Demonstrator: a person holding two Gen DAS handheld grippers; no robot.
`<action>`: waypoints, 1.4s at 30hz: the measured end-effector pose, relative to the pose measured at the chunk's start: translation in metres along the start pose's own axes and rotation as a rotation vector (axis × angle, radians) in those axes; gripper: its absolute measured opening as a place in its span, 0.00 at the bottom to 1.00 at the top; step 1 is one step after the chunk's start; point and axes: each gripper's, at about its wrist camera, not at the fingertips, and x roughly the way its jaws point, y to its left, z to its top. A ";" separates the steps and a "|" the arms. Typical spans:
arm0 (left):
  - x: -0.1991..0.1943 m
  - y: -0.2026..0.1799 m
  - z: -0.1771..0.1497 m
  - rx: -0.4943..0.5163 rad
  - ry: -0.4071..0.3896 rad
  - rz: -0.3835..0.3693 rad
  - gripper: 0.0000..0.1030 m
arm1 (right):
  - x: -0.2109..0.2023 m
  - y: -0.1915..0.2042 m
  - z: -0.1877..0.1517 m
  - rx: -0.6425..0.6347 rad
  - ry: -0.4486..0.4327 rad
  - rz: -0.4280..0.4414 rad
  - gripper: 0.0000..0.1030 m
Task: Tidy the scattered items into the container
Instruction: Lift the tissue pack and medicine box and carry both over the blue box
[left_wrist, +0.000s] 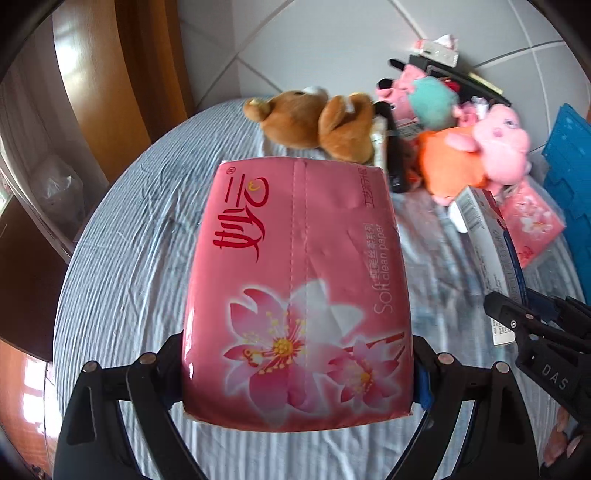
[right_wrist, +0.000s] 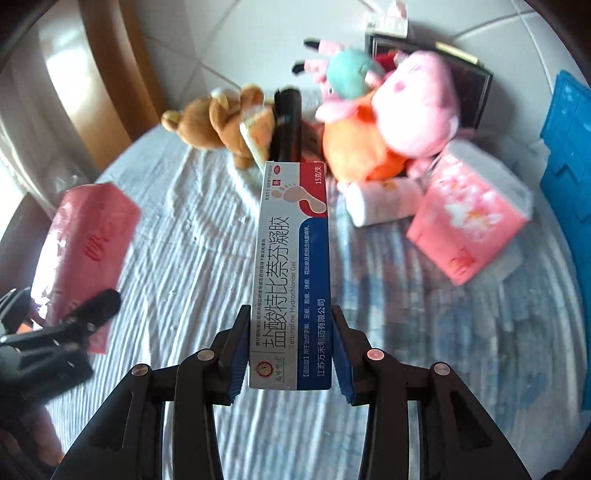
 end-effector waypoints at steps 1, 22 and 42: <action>-0.007 -0.007 -0.002 -0.003 -0.007 -0.005 0.88 | -0.007 -0.002 -0.005 -0.005 -0.012 0.003 0.38; -0.137 -0.114 -0.004 0.138 -0.239 -0.212 0.88 | -0.212 -0.073 -0.045 0.051 -0.326 -0.200 0.38; -0.236 -0.338 -0.009 0.093 -0.425 -0.206 0.88 | -0.362 -0.293 -0.055 -0.040 -0.567 -0.323 0.38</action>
